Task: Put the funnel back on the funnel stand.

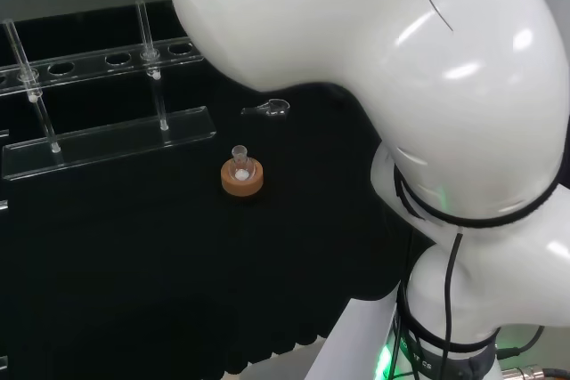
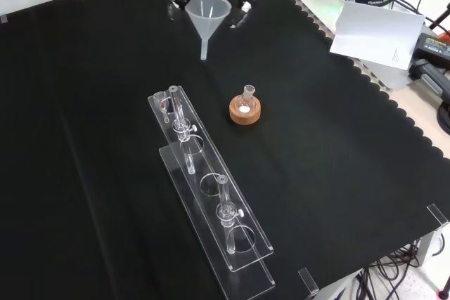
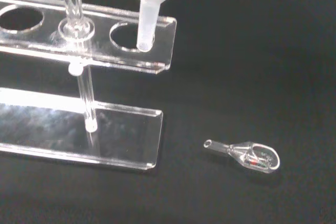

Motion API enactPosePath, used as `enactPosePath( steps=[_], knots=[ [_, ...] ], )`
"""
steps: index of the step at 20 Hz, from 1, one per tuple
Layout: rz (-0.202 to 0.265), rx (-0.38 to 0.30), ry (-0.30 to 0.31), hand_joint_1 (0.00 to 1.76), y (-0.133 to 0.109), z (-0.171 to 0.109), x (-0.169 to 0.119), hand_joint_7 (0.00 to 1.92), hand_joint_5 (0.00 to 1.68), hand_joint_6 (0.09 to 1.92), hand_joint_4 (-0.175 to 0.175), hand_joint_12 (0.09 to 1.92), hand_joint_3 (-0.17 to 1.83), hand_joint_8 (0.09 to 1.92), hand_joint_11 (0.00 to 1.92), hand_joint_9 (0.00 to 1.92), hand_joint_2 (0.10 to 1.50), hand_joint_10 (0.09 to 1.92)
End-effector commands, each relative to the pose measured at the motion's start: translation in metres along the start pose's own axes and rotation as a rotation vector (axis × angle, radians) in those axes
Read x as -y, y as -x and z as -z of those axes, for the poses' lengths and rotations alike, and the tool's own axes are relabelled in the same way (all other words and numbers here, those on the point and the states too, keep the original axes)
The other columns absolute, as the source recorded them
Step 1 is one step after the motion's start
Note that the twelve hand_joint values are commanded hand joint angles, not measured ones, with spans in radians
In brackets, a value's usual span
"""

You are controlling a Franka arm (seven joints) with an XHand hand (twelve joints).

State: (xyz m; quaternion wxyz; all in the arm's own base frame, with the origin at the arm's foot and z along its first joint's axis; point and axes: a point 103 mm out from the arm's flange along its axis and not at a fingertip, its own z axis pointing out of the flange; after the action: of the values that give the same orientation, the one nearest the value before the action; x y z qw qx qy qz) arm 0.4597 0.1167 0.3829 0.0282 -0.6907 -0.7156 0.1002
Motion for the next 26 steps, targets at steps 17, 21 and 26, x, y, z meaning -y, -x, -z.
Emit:
enactPosePath(
  steps=[17, 21, 26],
  knots=[
    [0.065, -0.014, -0.049, 0.74, -0.029, -0.012, -0.087, 0.52, 0.64, 0.59, -0.022, 1.11, 0.47, 0.67, 0.79, 0.82, 0.88, 0.43],
    [0.07, -0.011, -0.068, 0.74, -0.031, -0.023, -0.093, 0.51, 0.64, 0.6, -0.022, 1.11, 0.47, 0.67, 0.79, 0.82, 0.88, 0.43],
    [0.068, 0.002, -0.087, 0.74, -0.031, -0.037, -0.099, 0.51, 0.64, 0.6, -0.022, 1.11, 0.47, 0.67, 0.79, 0.82, 0.88, 0.43]
  ],
)
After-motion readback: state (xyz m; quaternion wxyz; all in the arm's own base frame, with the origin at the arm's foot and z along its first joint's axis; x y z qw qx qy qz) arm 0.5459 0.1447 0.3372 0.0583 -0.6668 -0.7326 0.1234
